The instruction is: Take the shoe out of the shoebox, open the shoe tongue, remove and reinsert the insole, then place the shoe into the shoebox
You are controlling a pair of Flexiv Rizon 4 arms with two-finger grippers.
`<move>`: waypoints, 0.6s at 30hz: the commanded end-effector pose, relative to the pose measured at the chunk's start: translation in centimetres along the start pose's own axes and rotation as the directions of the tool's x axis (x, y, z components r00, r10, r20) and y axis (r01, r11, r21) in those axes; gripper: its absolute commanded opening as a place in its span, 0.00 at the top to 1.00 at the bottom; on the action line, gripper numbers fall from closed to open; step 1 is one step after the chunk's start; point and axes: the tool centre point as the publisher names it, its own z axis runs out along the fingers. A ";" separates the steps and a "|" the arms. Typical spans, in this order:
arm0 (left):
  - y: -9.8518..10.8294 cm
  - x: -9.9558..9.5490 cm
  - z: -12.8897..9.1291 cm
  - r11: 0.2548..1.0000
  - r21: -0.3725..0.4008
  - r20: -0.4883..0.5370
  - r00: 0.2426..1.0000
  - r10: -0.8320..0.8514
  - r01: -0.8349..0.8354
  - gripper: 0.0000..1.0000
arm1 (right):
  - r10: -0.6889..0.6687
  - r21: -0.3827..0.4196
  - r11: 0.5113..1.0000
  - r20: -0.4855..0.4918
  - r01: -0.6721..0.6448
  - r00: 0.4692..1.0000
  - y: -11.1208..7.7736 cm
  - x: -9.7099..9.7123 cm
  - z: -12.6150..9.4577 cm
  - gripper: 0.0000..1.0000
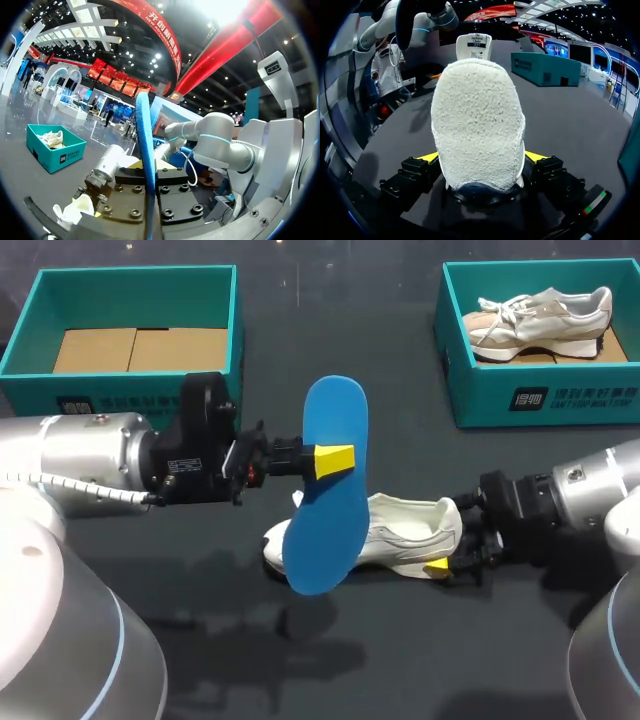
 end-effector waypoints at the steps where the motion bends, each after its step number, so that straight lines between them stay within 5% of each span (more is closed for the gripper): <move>1: 0.2 0.1 0.1 1.000 0.002 0.003 1.000 0.000 0.000 1.00 | 0.027 0.177 0.984 -0.001 -0.027 1.000 0.8 0.4 -1.8 0.00; 10: 0.2 0.1 0.1 1.000 0.002 0.003 1.000 0.000 0.000 1.00 | 0.066 0.441 0.895 0.013 -0.065 0.998 2.2 0.5 -4.0 0.00; 18: 0.2 0.1 0.1 1.000 0.002 0.003 1.000 0.000 0.000 1.00 | 0.069 0.600 0.796 0.046 -0.082 0.997 4.2 0.8 -5.1 0.00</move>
